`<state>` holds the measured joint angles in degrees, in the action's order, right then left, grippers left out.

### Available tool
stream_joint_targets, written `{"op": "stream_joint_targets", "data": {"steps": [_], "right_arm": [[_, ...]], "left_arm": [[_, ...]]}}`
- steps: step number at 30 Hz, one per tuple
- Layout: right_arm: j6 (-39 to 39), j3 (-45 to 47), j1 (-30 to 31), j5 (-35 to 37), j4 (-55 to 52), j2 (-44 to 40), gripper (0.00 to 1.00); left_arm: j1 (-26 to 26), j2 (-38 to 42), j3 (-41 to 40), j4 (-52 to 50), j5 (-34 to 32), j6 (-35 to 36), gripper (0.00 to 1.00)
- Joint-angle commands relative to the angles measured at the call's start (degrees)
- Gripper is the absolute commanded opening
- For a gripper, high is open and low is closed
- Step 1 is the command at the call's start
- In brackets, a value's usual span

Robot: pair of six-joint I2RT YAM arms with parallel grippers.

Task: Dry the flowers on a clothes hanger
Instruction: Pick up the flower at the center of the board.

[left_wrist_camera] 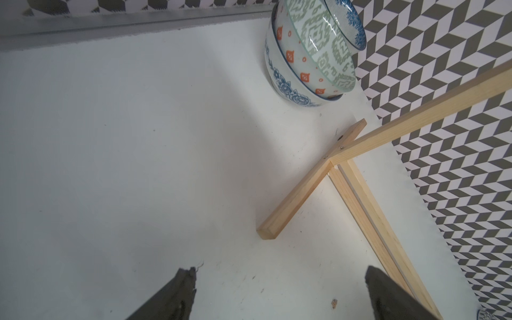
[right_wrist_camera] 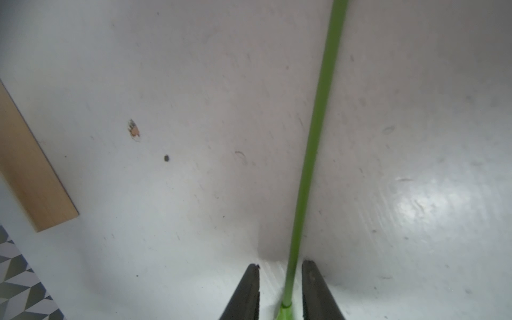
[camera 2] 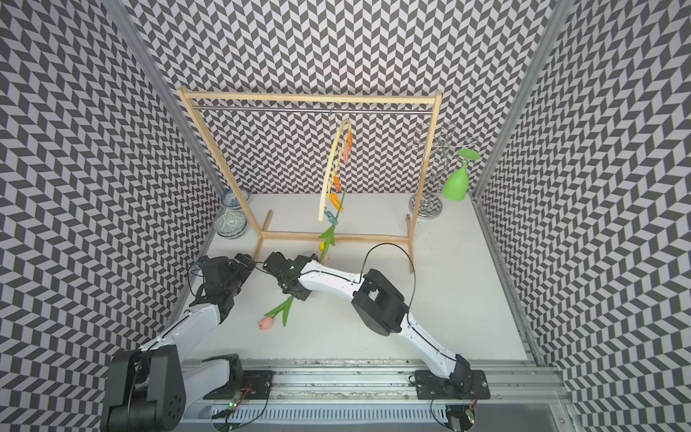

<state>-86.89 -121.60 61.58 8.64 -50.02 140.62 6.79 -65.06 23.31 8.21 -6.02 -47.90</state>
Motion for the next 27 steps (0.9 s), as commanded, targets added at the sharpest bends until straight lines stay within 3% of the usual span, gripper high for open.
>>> {"op": "stream_joint_targets", "data": {"steps": [1,9,17,19,22,27], "right_arm": [[-1.8,-1.0,0.0,-0.8,-1.8,2.5,0.28],[-3.5,-1.8,-0.3,-4.4,-2.2,4.8,0.19],[-2.0,-5.9,-1.1,-6.9,-8.4,9.8,0.17],[-1.2,-5.5,-1.2,-7.3,-8.5,10.5,0.12],[1.2,-5.5,-1.3,-5.7,-8.9,11.1,0.01],[11.5,-4.5,-2.5,1.3,-10.3,10.3,0.0]], "left_arm": [[0.8,2.1,-1.8,1.9,-2.8,1.7,1.0],[2.3,1.0,-2.1,3.0,0.8,1.5,1.0],[3.8,-2.6,-1.0,2.8,3.0,2.6,1.0],[4.2,-2.8,-0.8,2.4,3.1,2.8,1.0],[4.3,-2.4,-1.3,3.1,4.0,2.9,1.0],[4.4,-2.0,-1.8,4.0,4.9,2.8,1.0]]}}
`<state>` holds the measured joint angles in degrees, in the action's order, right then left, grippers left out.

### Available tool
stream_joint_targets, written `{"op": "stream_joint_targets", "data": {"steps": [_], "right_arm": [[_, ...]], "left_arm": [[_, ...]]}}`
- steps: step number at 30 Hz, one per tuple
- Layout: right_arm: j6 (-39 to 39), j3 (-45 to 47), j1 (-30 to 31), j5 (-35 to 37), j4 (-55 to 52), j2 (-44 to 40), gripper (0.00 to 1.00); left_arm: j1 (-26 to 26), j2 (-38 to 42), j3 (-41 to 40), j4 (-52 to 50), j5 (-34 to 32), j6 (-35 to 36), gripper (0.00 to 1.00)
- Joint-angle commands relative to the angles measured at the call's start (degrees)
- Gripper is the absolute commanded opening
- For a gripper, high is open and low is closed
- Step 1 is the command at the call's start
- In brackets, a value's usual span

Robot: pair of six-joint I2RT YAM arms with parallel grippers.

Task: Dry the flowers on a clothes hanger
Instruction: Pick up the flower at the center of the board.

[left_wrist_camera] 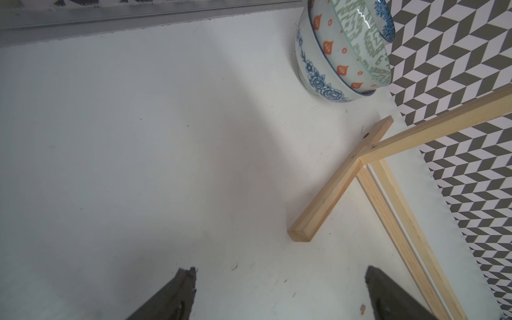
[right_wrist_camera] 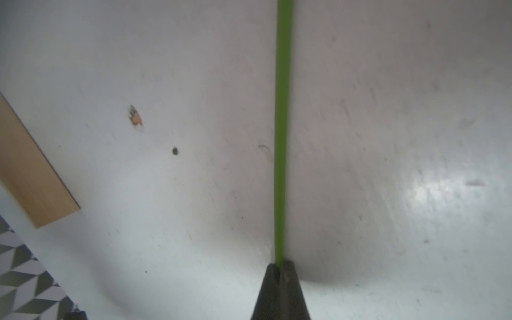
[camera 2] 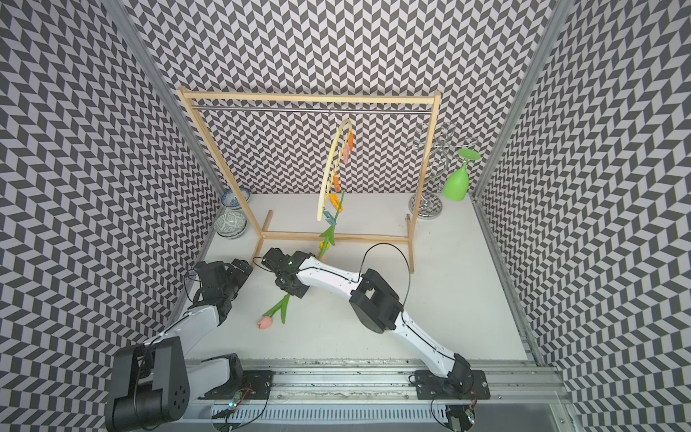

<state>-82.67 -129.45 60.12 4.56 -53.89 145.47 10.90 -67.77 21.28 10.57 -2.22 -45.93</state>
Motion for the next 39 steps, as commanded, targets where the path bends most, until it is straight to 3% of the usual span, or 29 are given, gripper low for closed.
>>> {"op": "stream_joint_targets", "data": {"steps": [1,7,11,14,24,34,39], "right_arm": [[11.0,3.8,-1.3,6.7,-6.1,5.0,0.0],[38.5,5.0,-1.7,16.9,-5.7,3.8,0.0],[48.4,6.9,-1.5,19.6,-5.3,2.3,0.0],[49.9,7.8,-1.3,19.9,-4.3,0.6,0.02],[48.3,23.0,-0.4,15.6,12.9,-9.8,0.24],[48.8,16.0,-0.5,12.8,10.6,-5.9,0.24],[47.0,13.8,-0.6,14.8,6.6,-3.6,0.24]], "left_arm": [[0.3,0.8,0.2,1.7,1.3,0.8,1.0],[0.4,0.9,0.3,2.3,2.1,0.9,1.0],[0.3,1.4,0.0,2.7,2.2,1.0,1.0],[0.3,2.1,-0.4,3.0,2.2,1.1,1.0],[0.3,3.1,-0.9,3.2,2.3,1.3,0.99],[0.3,2.6,-0.9,3.7,3.0,1.3,0.99],[0.3,2.3,-0.8,3.9,3.6,1.3,0.99]]}}
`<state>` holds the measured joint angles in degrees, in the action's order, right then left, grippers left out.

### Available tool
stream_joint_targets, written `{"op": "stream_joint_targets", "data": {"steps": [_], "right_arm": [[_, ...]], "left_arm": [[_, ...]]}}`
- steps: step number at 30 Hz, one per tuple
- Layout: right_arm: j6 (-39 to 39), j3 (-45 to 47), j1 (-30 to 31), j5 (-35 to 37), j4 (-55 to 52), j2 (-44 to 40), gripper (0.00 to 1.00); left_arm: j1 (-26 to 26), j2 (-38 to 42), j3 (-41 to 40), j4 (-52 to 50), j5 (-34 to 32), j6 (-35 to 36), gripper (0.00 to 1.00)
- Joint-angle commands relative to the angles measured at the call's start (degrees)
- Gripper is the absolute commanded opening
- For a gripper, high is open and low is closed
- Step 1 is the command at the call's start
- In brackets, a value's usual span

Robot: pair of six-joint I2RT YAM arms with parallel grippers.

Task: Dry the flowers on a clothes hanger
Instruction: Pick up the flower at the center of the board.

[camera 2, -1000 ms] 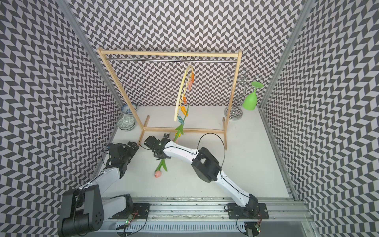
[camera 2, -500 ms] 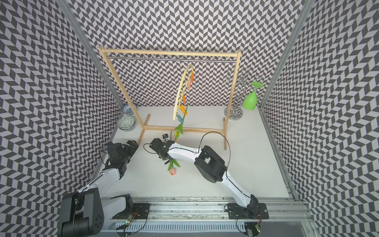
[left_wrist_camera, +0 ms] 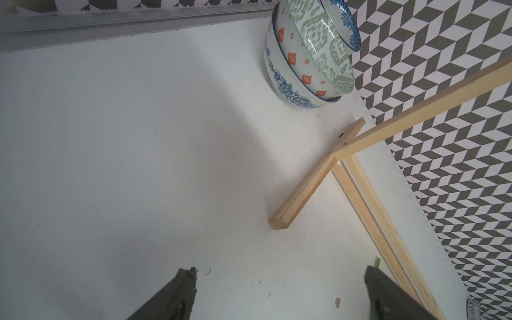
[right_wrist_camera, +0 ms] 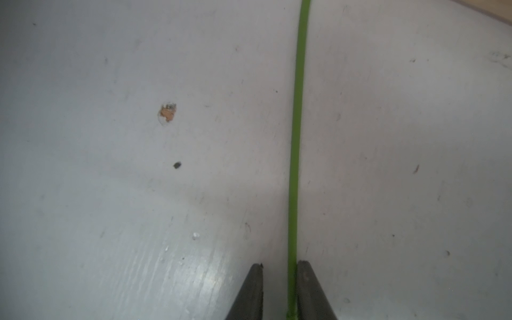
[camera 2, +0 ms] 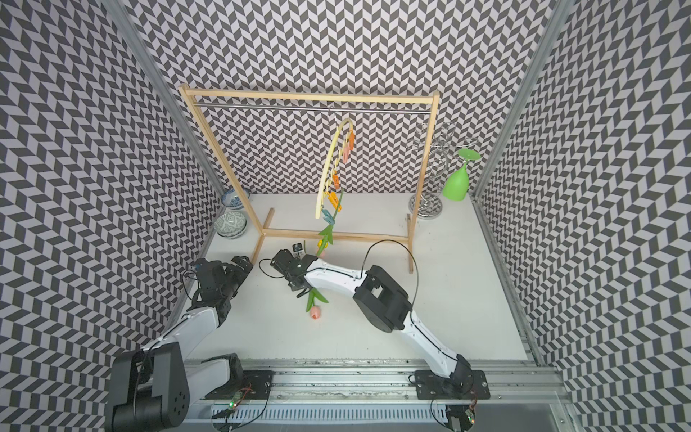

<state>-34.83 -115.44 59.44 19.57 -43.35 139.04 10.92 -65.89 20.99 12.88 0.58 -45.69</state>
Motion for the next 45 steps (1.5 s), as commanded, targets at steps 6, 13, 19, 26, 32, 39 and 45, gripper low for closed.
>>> {"op": "stream_joint_targets", "data": {"steps": [6,13,19,26,32,39,45], "right_arm": [[-1.4,1.9,-0.9,-0.1,-3.9,2.2,0.23],[-1.8,4.7,-0.9,-2.0,-4.0,1.1,0.03],[-2.7,8.1,-0.5,0.9,-2.4,-4.3,0.0],[-3.1,25.4,2.7,-6.1,18.8,-23.4,0.0],[-10.6,44.2,2.6,-18.3,43.1,-36.8,0.0],[-18.8,51.6,1.5,-18.0,51.2,-44.6,0.0],[-22.1,59.5,-0.9,-14.1,54.0,-53.4,0.0]], "left_arm": [[0.3,0.1,-0.4,1.7,1.4,1.1,0.99],[0.2,0.8,-0.7,3.1,4.3,3.1,0.98],[0.1,2.6,-2.1,5.7,7.1,4.3,0.97],[-1.7,5.8,-4.0,10.8,12.3,5.7,0.96],[-6.3,6.5,-3.5,13.9,15.6,4.8,0.94],[-13.4,5.8,-0.1,14.9,16.2,5.0,0.94],[-17.0,3.9,3.2,19.9,22.0,5.9,0.94]]}}
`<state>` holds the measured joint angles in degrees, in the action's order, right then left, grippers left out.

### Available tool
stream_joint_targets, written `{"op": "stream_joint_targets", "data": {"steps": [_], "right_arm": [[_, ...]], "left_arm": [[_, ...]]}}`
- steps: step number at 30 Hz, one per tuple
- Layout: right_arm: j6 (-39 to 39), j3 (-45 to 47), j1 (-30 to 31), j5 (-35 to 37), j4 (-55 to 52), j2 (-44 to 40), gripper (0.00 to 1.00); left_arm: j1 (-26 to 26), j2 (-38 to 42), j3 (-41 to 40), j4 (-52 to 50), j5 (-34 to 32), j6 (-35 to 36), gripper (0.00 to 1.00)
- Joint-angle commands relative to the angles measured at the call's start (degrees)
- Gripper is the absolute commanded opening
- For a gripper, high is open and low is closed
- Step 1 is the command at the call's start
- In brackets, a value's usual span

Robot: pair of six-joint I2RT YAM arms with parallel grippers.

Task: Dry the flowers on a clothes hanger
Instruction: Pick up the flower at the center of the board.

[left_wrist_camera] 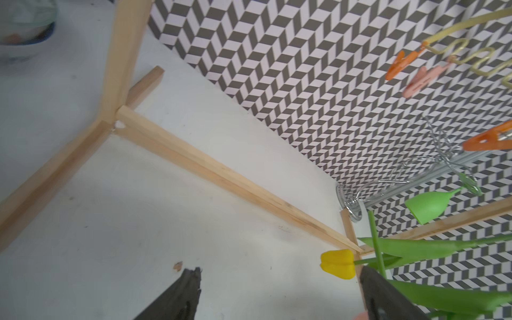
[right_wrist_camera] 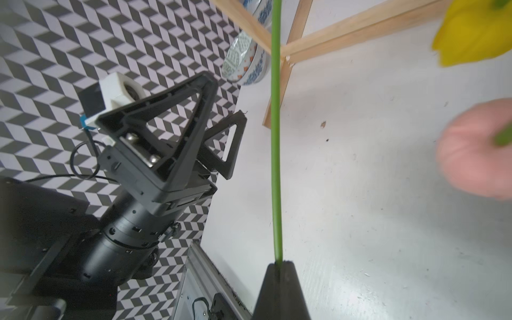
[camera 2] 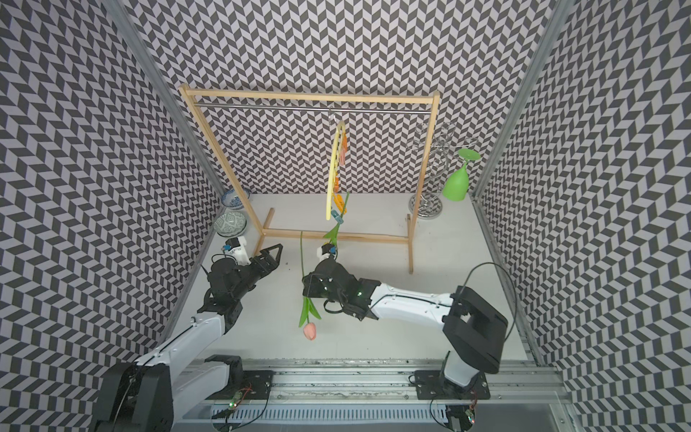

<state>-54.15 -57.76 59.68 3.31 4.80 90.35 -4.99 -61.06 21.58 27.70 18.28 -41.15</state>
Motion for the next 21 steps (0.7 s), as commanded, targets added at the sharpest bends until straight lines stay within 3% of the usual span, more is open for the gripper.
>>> {"op": "stream_joint_targets", "data": {"steps": [1,13,16,18,21], "right_arm": [[-2.6,2.5,-1.8,1.9,5.4,-5.7,0.0],[3.6,8.3,-7.9,2.5,0.4,-16.4,0.0],[5.0,8.9,-9.2,2.5,-0.6,-18.1,0.0],[5.8,9.3,-9.8,2.5,-0.9,-19.0,0.0],[6.6,9.6,-10.9,2.2,-1.3,-20.0,0.0]], "left_arm": [[-1.5,-1.4,3.3,5.7,5.5,1.4,0.94],[-10.1,-7.8,14.7,9.2,12.3,9.3,0.93],[-12.1,-10.4,18.7,9.2,12.2,13.3,0.9],[-13.6,-12.3,21.2,9.3,10.6,15.7,0.82],[-15.3,-14.2,23.1,9.6,7.1,18.2,0.78]]}}
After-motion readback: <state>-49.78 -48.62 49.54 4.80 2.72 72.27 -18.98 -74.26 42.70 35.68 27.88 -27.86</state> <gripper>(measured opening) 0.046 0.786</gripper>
